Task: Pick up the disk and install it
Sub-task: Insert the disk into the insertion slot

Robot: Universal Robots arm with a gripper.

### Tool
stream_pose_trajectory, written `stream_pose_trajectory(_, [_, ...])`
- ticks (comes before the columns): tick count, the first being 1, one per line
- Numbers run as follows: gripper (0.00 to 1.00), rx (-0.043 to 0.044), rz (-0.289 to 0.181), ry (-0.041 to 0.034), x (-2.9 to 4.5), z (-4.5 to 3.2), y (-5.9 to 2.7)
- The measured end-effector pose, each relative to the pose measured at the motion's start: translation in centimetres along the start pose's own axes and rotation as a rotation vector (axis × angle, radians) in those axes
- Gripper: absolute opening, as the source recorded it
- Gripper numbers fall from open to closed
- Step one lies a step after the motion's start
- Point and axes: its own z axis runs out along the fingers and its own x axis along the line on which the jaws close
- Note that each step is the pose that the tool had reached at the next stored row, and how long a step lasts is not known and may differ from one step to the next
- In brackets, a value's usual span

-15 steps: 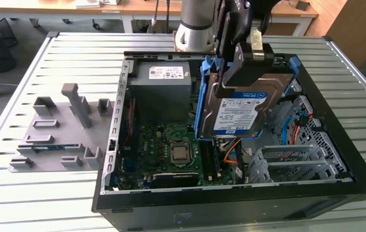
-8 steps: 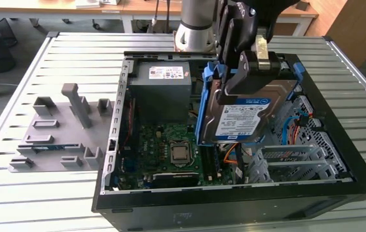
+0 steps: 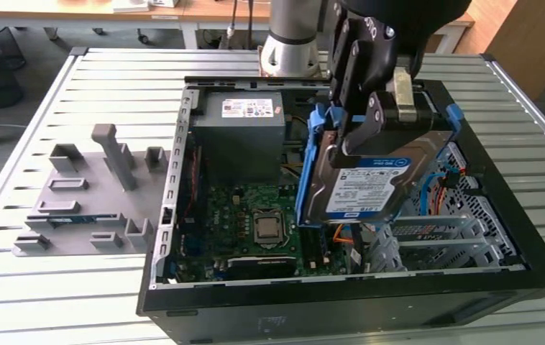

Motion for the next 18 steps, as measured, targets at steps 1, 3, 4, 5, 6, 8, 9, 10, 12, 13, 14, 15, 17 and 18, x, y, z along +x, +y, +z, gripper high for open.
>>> stream_pose_trajectory(1, [0.36, 0.0000, 0.000, -0.0001, 0.09, 0.01, -0.15])
stream_pose_trajectory(3, [0.36, -0.0003, 0.000, 0.0000, 0.25, 0.04, -0.54])
stream_pose_trajectory(4, [0.36, -0.0007, 0.000, -0.0001, 0.32, 0.07, -0.77])
stream_pose_trajectory(5, [0.36, -0.0011, 0.000, -0.0001, 0.38, 0.10, -1.01])
stream_pose_trajectory(6, [0.36, -0.0015, 0.000, -0.0002, 0.43, 0.12, -1.28])
stream_pose_trajectory(8, [0.36, -0.0024, 0.000, -0.0002, 0.50, 0.18, -1.86])
stream_pose_trajectory(9, [0.36, -0.0031, 0.000, -0.0001, 0.53, 0.20, -2.19])
stream_pose_trajectory(10, [0.36, -0.0040, 0.000, 0.0001, 0.55, 0.22, -2.57])
stream_pose_trajectory(12, [0.36, -0.0053, 0.000, 0.0002, 0.56, 0.28, -3.28])
stream_pose_trajectory(13, [0.36, -0.0055, 0.000, 0.0002, 0.56, 0.31, -3.52])
stream_pose_trajectory(14, [0.36, -0.0056, 0.000, 0.0002, 0.56, 0.32, -3.68])
stream_pose_trajectory(15, [0.36, -0.0057, 0.000, 0.0003, 0.56, 0.32, -3.69])
stream_pose_trajectory(17, [0.36, -0.0057, 0.000, 0.0002, 0.56, 0.33, -3.69])
stream_pose_trajectory(18, [0.36, -0.0056, 0.000, 0.0001, 0.56, 0.33, -3.69])
